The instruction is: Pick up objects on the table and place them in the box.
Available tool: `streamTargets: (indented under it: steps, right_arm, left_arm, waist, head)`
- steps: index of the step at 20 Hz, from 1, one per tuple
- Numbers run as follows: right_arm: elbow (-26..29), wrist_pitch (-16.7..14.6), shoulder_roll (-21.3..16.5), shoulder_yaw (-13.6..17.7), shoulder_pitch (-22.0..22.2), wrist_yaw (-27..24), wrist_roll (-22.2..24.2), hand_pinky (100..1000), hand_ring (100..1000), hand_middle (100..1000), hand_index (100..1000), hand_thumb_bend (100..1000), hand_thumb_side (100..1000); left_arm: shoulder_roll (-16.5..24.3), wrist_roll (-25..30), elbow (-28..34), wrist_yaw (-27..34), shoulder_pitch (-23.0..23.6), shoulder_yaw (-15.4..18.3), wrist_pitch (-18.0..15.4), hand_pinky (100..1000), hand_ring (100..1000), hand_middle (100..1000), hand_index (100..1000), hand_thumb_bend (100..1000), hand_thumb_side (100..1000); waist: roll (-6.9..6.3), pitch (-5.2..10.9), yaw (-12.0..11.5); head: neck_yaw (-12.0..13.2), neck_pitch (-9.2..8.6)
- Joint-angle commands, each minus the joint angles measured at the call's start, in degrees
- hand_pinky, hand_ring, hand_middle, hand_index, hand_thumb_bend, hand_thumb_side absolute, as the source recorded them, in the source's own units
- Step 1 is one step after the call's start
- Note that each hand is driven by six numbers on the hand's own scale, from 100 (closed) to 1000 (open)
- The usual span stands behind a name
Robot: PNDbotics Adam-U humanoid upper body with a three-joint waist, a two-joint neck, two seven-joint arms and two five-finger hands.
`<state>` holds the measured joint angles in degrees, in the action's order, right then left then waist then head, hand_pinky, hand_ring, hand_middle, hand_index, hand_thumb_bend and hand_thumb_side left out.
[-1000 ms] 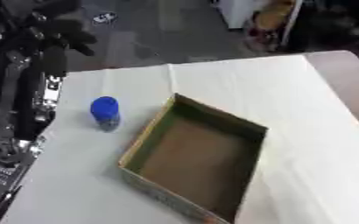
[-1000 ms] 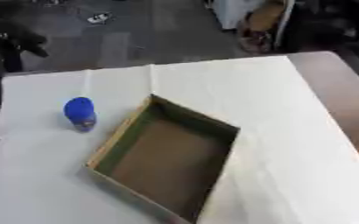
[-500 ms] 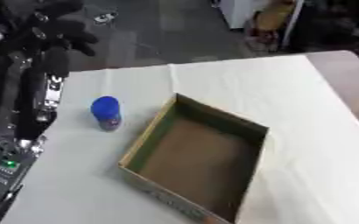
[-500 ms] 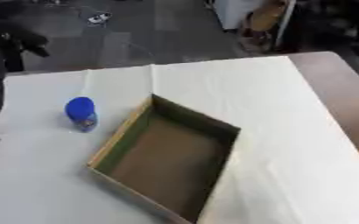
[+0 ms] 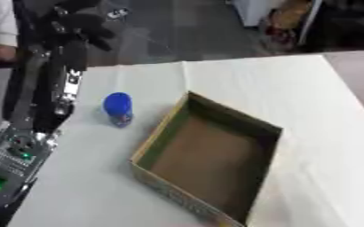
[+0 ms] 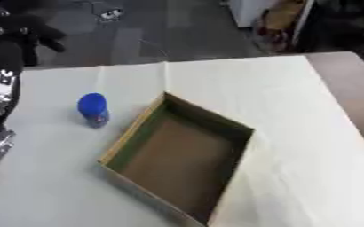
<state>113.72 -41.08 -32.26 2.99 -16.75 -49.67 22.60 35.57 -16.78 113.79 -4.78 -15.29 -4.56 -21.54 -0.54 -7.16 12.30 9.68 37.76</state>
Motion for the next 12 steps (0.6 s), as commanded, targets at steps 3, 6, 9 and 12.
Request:
streamTargets:
  steps: [3,6,9,12]
  right_arm:
    - [0.87,-10.89,-0.87,2.36,0.19,6.65,6.16,104,390,390,295,100,737]
    - [0.87,-10.89,-0.65,1.75,-0.10,9.60,5.95,105,395,395,298,100,740]
    - [0.87,-10.89,-0.42,1.67,-0.01,11.59,5.41,106,399,399,307,100,744]
    - [0.87,-10.89,-0.36,1.40,-0.27,12.81,4.62,108,400,400,307,100,743]
  left_arm:
    - [2.19,2.30,0.81,-0.98,0.02,0.91,3.94,512,597,799,863,100,795]
    - [5.04,6.23,0.81,-2.23,0.15,0.84,7.38,440,579,797,868,100,778]
    - [10.28,9.27,0.81,-3.92,0.08,0.45,11.43,476,594,827,879,138,735]
    - [14.09,11.33,0.66,-5.43,-0.35,-0.11,15.98,547,625,857,886,156,731]
  waist:
    - [0.03,0.34,0.31]
    - [-0.09,0.32,0.53]
    - [-0.25,0.33,0.89]
    - [-0.42,0.33,1.24]
  head:
    - [0.70,0.53]
    - [0.77,0.84]
    - [0.60,1.34]
    - [0.96,1.46]
